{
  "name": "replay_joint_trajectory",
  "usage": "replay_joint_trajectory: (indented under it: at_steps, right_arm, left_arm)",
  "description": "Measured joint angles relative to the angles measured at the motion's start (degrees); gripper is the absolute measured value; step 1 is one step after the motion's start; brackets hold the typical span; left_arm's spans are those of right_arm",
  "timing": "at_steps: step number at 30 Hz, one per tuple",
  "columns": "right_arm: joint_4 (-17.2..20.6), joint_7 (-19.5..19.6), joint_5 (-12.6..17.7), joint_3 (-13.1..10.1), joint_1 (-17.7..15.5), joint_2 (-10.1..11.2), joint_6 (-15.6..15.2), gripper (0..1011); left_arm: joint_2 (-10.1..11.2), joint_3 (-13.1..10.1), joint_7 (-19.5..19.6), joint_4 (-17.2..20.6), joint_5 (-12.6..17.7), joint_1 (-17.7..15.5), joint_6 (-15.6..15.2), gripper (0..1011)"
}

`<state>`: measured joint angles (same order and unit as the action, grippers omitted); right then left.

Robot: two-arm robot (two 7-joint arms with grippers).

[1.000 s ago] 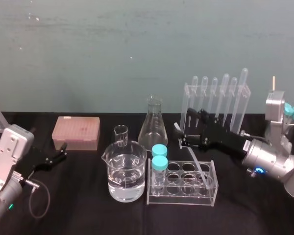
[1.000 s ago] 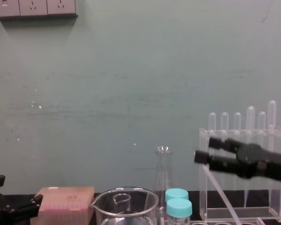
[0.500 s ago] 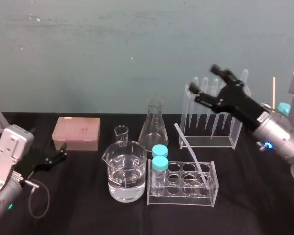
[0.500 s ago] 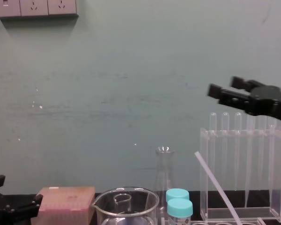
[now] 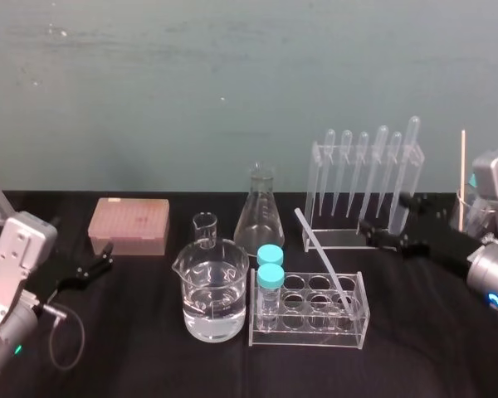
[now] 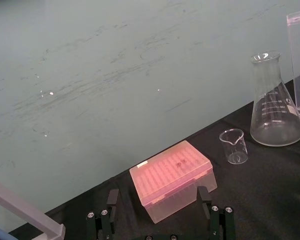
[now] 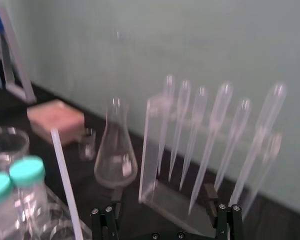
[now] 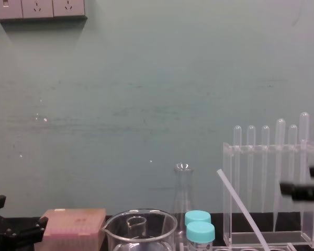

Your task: Pick up the stirring rod with one hand, then place it down.

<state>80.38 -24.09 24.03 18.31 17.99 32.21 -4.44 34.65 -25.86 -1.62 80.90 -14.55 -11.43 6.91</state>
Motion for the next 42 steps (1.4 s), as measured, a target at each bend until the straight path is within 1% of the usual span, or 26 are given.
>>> replay_joint_trajectory:
  at_steps: [1, 4, 17, 42]
  right_arm:
    - [0.0, 0.0, -0.2, 0.1, -0.2, 0.2, -1.6, 1003]
    - [0.0, 0.0, -0.4, 0.1, -0.4, 0.2, -2.5, 1003]
    - [0.0, 0.1, -0.3, 0.1, -0.2, 0.1, -1.3, 1003]
    - [-0.1, 0.1, -0.2, 0.0, 0.0, 0.0, -0.7, 1003]
  left_arm:
    - [0.0, 0.0, 0.0, 0.0, 0.0, 0.0, 0.0, 1000]
    - [0.0, 0.0, 0.0, 0.0, 0.0, 0.0, 0.0, 1000]
    - [0.0, 0.0, 0.0, 0.0, 0.0, 0.0, 0.0, 1000]
    - [0.0, 0.0, 0.0, 0.0, 0.0, 0.0, 0.0, 1000]
